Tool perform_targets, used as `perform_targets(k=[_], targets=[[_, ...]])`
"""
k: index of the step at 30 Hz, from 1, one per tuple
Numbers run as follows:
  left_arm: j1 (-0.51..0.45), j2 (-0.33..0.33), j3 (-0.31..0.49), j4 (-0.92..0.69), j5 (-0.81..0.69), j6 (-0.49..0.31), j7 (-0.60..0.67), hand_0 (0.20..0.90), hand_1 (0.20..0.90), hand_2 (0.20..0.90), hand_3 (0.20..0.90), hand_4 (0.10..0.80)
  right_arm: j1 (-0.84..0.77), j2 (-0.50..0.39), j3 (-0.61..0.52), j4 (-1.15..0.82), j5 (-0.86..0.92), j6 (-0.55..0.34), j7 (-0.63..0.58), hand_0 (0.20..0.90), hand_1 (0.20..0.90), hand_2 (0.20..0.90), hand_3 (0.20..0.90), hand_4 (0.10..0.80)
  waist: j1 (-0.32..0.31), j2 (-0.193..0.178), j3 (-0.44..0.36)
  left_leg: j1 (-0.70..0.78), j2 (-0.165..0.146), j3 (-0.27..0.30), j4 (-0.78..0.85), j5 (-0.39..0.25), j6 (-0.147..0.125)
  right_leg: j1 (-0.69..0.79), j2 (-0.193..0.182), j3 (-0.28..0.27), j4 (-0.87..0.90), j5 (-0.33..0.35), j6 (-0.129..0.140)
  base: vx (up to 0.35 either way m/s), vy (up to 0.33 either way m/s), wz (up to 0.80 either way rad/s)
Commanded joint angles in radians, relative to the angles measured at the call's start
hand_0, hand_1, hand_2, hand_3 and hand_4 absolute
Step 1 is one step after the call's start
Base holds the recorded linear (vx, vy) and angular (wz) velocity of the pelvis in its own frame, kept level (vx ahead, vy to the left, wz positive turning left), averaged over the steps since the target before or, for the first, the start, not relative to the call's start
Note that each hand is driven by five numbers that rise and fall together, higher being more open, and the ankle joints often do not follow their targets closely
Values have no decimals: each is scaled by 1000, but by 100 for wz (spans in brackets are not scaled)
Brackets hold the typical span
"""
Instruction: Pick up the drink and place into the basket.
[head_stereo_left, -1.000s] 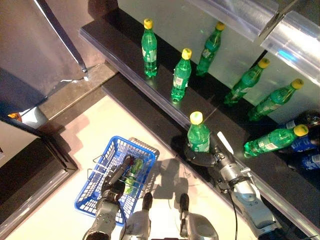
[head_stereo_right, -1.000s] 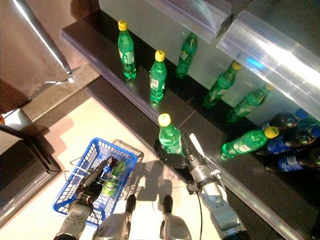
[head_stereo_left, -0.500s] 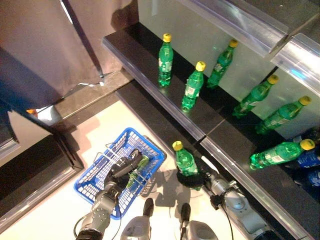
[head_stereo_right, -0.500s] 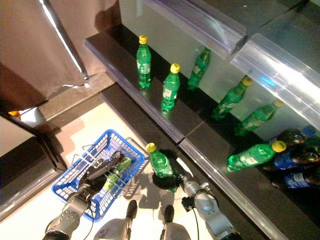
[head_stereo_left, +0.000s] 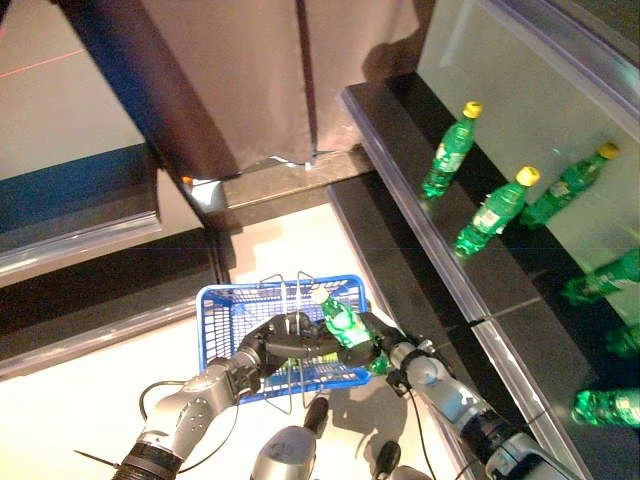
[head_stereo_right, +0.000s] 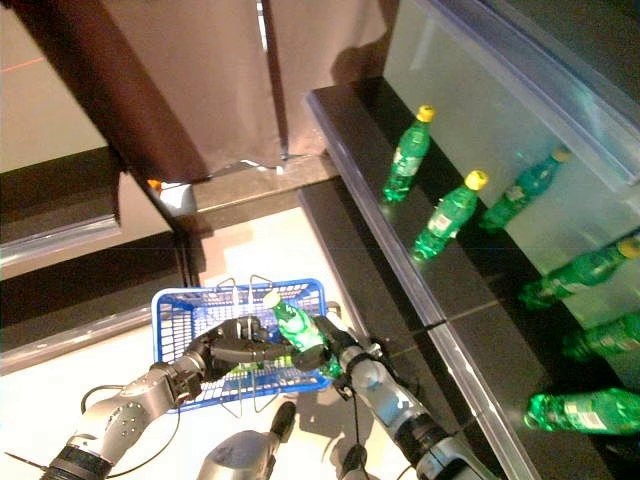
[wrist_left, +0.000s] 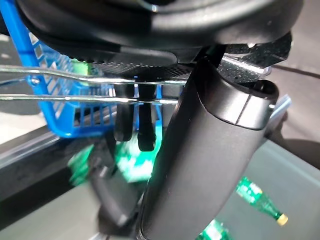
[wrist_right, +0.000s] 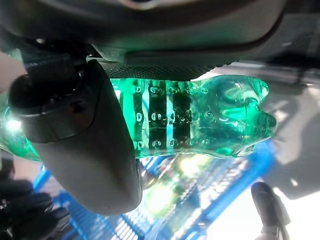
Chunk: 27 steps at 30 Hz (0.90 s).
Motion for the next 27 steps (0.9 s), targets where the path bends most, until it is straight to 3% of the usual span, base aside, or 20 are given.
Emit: perform_targets(k=[1, 13, 17, 21, 27], targets=[[-233, -156, -72, -270, -74, -146, -237, 300, 300, 300, 200, 100, -75, 53, 131, 62, -92, -26, 29, 300, 300, 300, 200, 100, 35, 15, -316, 56, -19, 62, 15, -133, -36, -46, 35, -23, 11, -7, -23, 43, 34, 24], [-244, -239, -209, -330, -34, -108, -326, 300, 300, 300, 200, 100, -246, 126, 231, 246, -373, 73, 158, 300, 300, 300, 200, 100, 108, -12, -340, 56, -42, 8, 13, -136, -12, -33, 14, -64, 35, -8, -14, 45, 39, 21], [-245, -266, -244, -327, -40, -99, -340, 300, 300, 300, 200, 100, -254, 158, 247, 310, -402, 74, 169, 300, 300, 300, 200, 100, 119, -14, -343, 56, -46, -1, 13, -138, -7, -32, 8, -71, 39, -8, -10, 42, 38, 6], [-238, -293, -272, -323, -32, -109, -336, 300, 300, 300, 200, 100, -254, 173, 262, 376, -539, 65, 175, 300, 300, 300, 200, 100, 129, -19, -351, 56, -52, -7, 14, -141, -1, -29, 2, -75, 38, -3, -3, 47, 31, 22], [-262, -262, -283, -332, -50, -141, -298, 300, 300, 300, 200, 100, -252, 162, 196, 390, -231, 78, 25, 300, 300, 300, 200, 100, 132, -25, -349, 56, -53, -18, 8, -139, 3, -35, -8, -86, 44, 5, 8, 18, 14, 8]])
